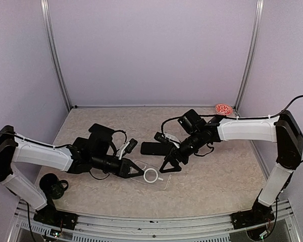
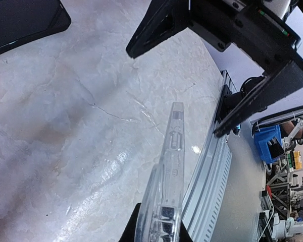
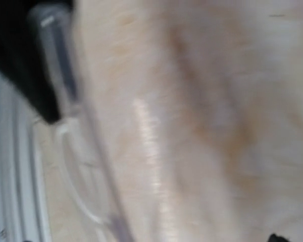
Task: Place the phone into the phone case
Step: Place the phone case at the center of the board.
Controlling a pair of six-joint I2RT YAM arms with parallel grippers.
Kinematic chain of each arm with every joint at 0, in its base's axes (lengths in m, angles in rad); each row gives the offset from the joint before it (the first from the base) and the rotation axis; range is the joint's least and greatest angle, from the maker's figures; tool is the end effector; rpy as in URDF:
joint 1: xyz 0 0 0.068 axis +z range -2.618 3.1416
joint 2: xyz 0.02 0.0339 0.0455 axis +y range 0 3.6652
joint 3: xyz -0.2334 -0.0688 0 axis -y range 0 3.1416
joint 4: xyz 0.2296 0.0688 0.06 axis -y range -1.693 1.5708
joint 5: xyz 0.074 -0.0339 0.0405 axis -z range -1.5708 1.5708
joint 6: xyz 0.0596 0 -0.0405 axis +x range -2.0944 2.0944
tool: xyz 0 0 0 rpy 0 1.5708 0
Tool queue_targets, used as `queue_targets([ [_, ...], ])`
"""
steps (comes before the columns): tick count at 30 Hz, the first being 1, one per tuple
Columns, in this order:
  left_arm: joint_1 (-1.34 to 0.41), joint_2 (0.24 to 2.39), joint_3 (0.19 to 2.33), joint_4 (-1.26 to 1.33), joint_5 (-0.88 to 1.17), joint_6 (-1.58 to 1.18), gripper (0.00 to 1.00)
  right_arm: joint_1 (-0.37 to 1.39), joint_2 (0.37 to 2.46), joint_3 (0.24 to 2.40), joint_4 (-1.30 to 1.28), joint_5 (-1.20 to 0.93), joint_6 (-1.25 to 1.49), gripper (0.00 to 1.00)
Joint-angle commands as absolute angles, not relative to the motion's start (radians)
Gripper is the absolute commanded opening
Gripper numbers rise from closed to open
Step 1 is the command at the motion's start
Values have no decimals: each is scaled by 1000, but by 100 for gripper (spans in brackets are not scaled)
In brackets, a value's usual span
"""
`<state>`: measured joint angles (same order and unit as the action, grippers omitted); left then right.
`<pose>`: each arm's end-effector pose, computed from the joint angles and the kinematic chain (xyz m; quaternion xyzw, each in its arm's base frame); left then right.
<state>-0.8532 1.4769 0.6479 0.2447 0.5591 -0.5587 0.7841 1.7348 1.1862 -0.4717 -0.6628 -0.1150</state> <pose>0.1743 -0.2478 0.1484 0.2534 0.8183 -0.4802 0.1887 0.2209 0.2721 0.1721 -0.4751 0.7812 0.3801 0.1399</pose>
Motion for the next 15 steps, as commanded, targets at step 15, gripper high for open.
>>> queue_targets([
  [15, -822, 1698, 629, 507, 523, -852, 5, 645, 1643, 1111, -340, -432, 108, 99],
])
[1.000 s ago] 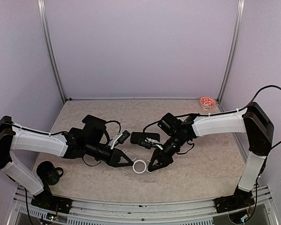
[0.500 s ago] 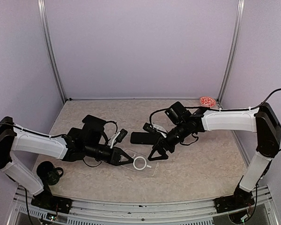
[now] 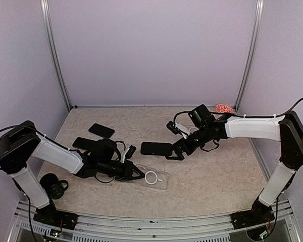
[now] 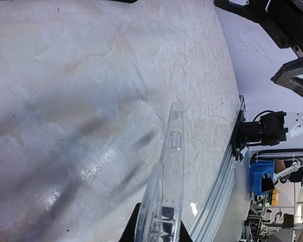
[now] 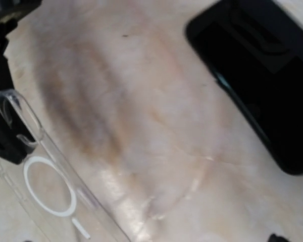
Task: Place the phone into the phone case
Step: Place the phone case at the center of the board.
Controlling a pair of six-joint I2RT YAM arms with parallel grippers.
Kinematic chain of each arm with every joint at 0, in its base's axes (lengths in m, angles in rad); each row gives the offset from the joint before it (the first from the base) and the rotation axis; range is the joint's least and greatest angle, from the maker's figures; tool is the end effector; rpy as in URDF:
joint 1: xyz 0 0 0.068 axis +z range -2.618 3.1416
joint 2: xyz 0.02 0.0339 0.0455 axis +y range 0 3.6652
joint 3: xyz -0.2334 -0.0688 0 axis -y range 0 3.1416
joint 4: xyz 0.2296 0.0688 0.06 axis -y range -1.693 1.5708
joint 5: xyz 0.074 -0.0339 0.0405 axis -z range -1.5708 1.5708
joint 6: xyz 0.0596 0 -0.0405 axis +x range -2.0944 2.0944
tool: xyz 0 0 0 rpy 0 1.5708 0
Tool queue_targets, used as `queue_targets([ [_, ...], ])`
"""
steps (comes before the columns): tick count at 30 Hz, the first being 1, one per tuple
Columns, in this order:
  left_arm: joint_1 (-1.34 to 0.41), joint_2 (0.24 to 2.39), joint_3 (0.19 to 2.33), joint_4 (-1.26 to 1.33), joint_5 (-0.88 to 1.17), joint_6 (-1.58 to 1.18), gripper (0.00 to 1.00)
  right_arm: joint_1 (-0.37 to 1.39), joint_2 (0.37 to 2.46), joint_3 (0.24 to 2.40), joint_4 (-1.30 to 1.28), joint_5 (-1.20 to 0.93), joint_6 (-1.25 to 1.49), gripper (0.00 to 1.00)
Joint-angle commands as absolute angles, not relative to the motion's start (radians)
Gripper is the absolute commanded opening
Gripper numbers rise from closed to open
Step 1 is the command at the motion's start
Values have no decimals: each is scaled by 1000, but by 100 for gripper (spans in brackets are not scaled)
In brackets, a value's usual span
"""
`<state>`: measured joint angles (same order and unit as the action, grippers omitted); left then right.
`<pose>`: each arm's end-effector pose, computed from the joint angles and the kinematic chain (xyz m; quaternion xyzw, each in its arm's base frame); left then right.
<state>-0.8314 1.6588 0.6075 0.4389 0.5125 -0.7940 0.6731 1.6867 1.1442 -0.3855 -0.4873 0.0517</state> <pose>0.1871 -0.2485 0.1041 0.1329 0.8561 -0.4785 0.1433 0.2567 0.2403 0.1768 -0.3541 0.8534 0.3227 0.2055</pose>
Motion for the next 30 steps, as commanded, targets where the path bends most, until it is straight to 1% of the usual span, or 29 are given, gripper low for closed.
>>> queue_targets([
  [1, -821, 1708, 633, 507, 523, -857, 9, 636, 1638, 1106, -334, -416, 115, 99],
  [3, -818, 1721, 639, 509, 524, -869, 15, 626, 1631, 1096, -328, -384, 132, 100],
  [7, -813, 1736, 643, 508, 525, -875, 24, 610, 1621, 1081, -313, -328, 160, 100],
  [14, -807, 1739, 643, 487, 517, -871, 36, 605, 1572, 1030, -247, -221, 225, 99],
  [16, -806, 1735, 643, 470, 508, -865, 41, 604, 1557, 1017, -232, -201, 240, 99],
  [19, -800, 1726, 639, 453, 497, -858, 48, 599, 1547, 1005, -210, -226, 246, 100],
  [21, -794, 1718, 636, 440, 484, -856, 52, 591, 1547, 998, -189, -286, 250, 99],
  [24, -784, 1698, 628, 417, 466, -851, 61, 579, 1551, 982, -154, -341, 269, 99],
  [27, -775, 1675, 624, 382, 450, -843, 70, 571, 1562, 978, -145, -350, 281, 100],
  [30, -765, 1649, 619, 341, 435, -830, 74, 561, 1569, 975, -142, -356, 289, 99],
])
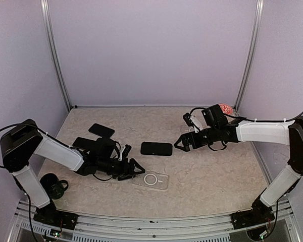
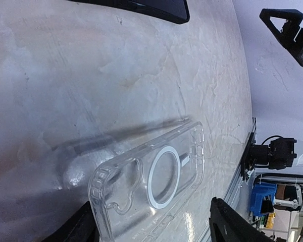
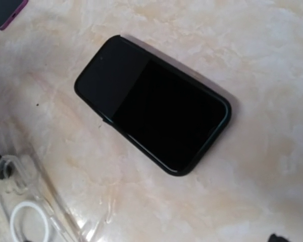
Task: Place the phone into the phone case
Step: Place the phone case at the center of the board, then move the phone to the center of the board.
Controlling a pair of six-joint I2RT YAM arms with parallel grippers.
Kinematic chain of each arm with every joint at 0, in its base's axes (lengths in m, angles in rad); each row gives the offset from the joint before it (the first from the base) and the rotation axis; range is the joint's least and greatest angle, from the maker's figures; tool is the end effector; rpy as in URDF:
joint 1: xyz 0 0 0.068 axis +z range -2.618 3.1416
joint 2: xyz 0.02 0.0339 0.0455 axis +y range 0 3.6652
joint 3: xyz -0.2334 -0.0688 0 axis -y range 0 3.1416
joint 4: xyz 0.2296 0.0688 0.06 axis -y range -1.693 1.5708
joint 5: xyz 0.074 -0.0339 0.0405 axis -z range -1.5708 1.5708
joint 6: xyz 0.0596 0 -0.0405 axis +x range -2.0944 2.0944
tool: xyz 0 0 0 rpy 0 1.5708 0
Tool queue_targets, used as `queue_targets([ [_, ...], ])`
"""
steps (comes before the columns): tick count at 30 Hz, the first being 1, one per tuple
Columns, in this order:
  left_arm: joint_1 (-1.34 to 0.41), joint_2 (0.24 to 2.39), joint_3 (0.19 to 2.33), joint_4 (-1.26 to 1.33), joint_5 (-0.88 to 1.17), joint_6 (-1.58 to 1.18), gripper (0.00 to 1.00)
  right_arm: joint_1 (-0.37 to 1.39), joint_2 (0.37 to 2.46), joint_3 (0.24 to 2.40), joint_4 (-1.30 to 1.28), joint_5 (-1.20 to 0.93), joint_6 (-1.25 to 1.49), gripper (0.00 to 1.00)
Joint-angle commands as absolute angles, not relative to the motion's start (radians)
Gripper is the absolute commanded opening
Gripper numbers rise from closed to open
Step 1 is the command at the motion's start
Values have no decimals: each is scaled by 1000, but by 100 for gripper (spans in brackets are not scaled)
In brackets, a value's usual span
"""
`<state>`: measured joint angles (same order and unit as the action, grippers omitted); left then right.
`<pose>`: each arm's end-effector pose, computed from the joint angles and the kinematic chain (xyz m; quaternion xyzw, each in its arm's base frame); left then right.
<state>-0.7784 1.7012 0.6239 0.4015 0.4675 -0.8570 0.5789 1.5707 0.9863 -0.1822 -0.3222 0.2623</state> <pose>0.2027 -0.2376 0.0916 0.0657 0.8803 -0.4499 0.1355 0.2731 0.2010 0.1797 -0.2052 0.8871 0.2925 0.2923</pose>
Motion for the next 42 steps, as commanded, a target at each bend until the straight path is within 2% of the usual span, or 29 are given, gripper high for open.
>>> queue_targets([
  [1, -761, 1642, 616, 329, 430, -827, 75, 559, 1568, 973, -139, -359, 290, 99],
  [9, -703, 1529, 609, 219, 373, -784, 86, 555, 1561, 957, -107, -360, 304, 100],
  [16, -525, 1394, 631, 101, 334, -743, 99, 555, 1563, 957, -95, -386, 318, 99],
  [25, -316, 1341, 701, -33, 248, -737, 99, 555, 1559, 954, -82, -427, 327, 100],
  [34, -153, 1397, 795, -165, 75, -799, 99, 555, 1558, 944, -73, -445, 331, 99],
  [42, -57, 1452, 803, -105, -73, -838, 99, 555, 1572, 942, -58, -474, 345, 100],
])
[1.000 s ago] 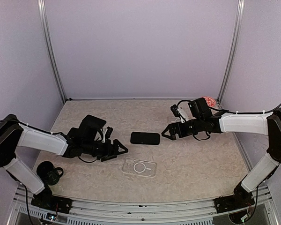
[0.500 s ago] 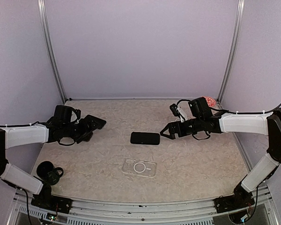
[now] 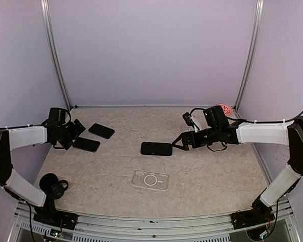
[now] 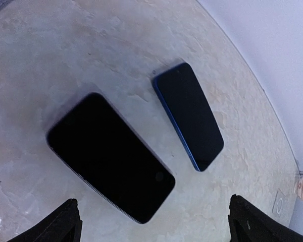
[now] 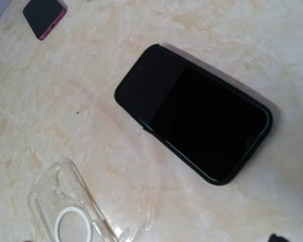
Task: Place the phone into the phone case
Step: Move the phone to the center of the board.
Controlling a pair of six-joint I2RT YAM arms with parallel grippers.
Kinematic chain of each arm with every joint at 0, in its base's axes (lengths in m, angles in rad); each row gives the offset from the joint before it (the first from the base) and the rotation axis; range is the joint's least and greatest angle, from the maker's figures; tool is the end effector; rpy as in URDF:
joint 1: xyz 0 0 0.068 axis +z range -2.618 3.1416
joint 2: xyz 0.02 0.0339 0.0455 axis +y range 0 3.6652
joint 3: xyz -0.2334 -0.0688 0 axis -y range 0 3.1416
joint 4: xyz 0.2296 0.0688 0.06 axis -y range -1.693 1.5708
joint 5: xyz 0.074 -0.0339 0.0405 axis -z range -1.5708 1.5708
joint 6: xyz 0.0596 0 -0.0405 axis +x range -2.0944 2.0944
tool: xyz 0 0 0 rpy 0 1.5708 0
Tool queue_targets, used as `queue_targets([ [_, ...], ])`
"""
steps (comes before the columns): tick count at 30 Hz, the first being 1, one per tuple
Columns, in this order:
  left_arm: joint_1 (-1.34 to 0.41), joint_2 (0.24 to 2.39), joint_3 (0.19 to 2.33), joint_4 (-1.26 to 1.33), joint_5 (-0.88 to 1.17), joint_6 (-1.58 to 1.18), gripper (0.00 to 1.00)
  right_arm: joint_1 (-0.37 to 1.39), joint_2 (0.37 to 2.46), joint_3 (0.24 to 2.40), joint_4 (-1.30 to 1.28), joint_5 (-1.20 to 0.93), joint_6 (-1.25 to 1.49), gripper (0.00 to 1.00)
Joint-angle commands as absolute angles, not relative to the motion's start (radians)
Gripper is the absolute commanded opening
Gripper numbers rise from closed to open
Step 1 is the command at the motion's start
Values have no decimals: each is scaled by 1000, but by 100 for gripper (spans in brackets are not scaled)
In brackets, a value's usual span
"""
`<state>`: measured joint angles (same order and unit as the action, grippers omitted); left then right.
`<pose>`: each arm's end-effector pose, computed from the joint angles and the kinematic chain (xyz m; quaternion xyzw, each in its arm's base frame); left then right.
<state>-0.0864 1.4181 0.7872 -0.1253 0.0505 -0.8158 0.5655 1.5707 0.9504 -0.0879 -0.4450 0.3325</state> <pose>0.3010 -0.0291 0.1656 -0.3180 0.8611 -0.1935 0.3463 0.2723 0.2032 0.1791 -0.1946 0.8693 0.3576 0.2803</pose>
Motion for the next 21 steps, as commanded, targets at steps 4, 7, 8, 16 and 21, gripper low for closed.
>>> queue_targets([
  [4, -44, 1495, 812, -44, -150, -826, 99, 555, 1574, 943, -53, -491, 348, 100],
  [7, -30, 1541, 808, 36, -137, -817, 99, 555, 1575, 935, -43, -504, 355, 99],
  [8, -29, 1553, 809, 57, -125, -806, 99, 555, 1575, 931, -40, -506, 356, 99],
  [16, -7, 1636, 786, 198, -101, -772, 99, 555, 1573, 908, -23, -525, 362, 99],
  [21, 53, 1695, 793, 272, -7, -732, 99, 556, 1571, 904, -17, -530, 364, 100],
])
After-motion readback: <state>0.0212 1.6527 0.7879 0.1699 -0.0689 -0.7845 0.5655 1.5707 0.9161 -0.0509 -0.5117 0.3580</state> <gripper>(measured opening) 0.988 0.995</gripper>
